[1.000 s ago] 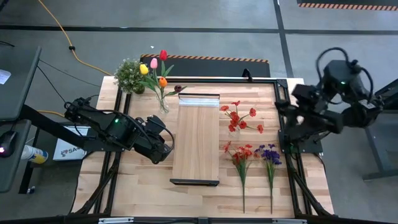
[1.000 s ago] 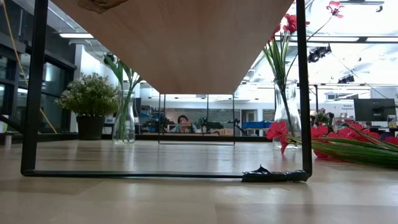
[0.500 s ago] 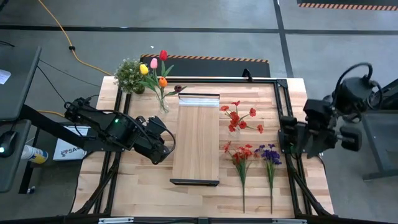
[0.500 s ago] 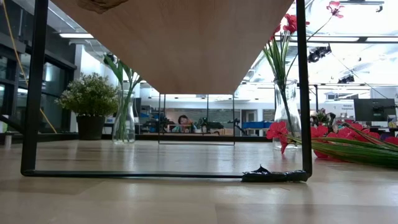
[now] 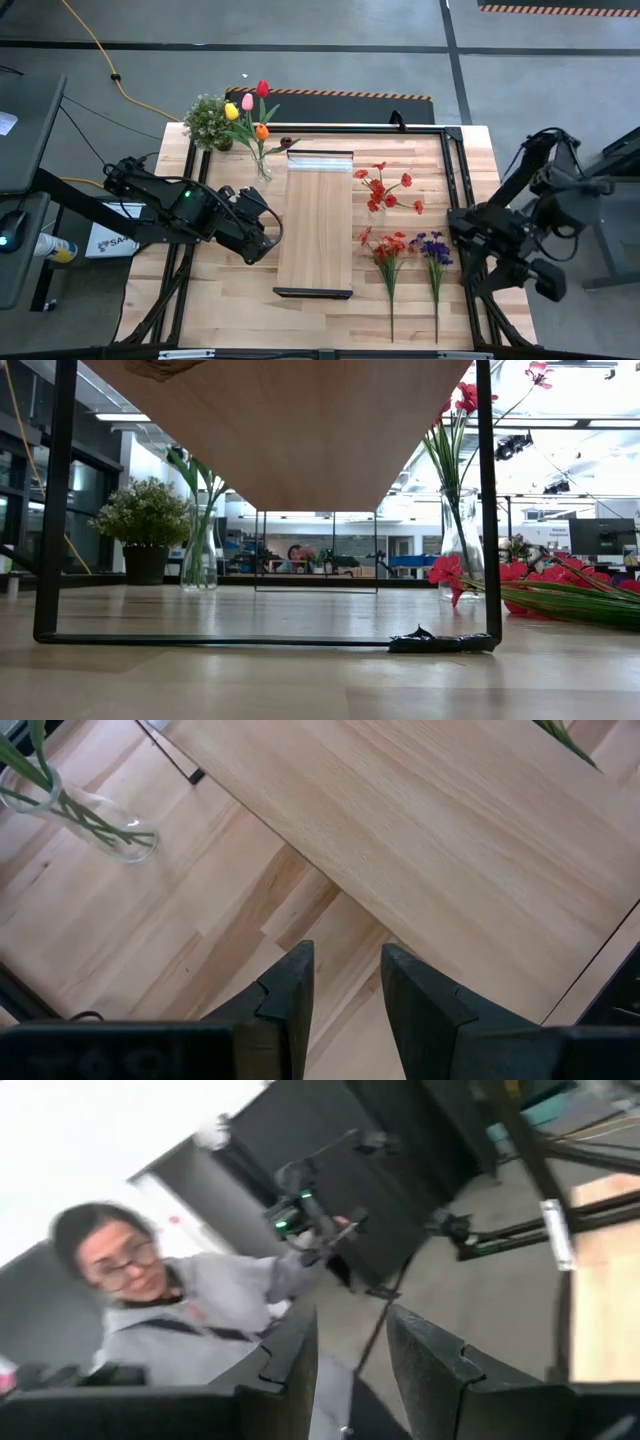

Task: Pick and place flowers into a vace then onto a shelf
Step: Put the purple flowers into the right vase

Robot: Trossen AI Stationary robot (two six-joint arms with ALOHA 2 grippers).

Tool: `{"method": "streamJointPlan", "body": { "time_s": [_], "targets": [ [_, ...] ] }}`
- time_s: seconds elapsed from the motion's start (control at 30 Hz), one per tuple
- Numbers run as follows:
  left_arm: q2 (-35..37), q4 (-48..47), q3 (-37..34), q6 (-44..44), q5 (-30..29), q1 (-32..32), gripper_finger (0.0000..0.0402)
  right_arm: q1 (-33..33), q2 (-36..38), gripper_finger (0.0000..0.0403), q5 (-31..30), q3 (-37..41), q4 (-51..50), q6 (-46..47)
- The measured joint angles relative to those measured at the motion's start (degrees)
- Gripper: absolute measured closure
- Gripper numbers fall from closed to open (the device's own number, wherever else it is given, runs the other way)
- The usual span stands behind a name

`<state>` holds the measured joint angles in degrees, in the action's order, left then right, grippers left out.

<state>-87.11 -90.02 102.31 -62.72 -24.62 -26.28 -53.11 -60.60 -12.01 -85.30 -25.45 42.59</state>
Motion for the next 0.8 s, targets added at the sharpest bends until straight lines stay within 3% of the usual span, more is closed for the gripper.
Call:
{"method": "streamJointPlan", "body": {
  "time_s": [0.23,0.37,0.57,0.8],
  "targets": [
    [0.0,0.0,0.0,0.8,0.0,0.0,0.025,-11.1,-0.3,0.0289,-19.8,0.0,-5.3,6.5],
    [0.0,0.0,0.0,1.0,0.0,0.0,0.025,-15.3,-1.6,0.0289,-27.8,0.0,-9.1,12.8],
    [0.0,0.0,0.0,1.0,-0.3,0.0,0.025,-17.6,-4.3,0.0289,-30.6,0.0,-12.7,22.2],
    [0.0,0.0,0.0,1.0,-0.4,0.0,0.025,-16.2,-7.2,0.0289,-27.5,0.0,-16.2,30.4]
  ]
}}
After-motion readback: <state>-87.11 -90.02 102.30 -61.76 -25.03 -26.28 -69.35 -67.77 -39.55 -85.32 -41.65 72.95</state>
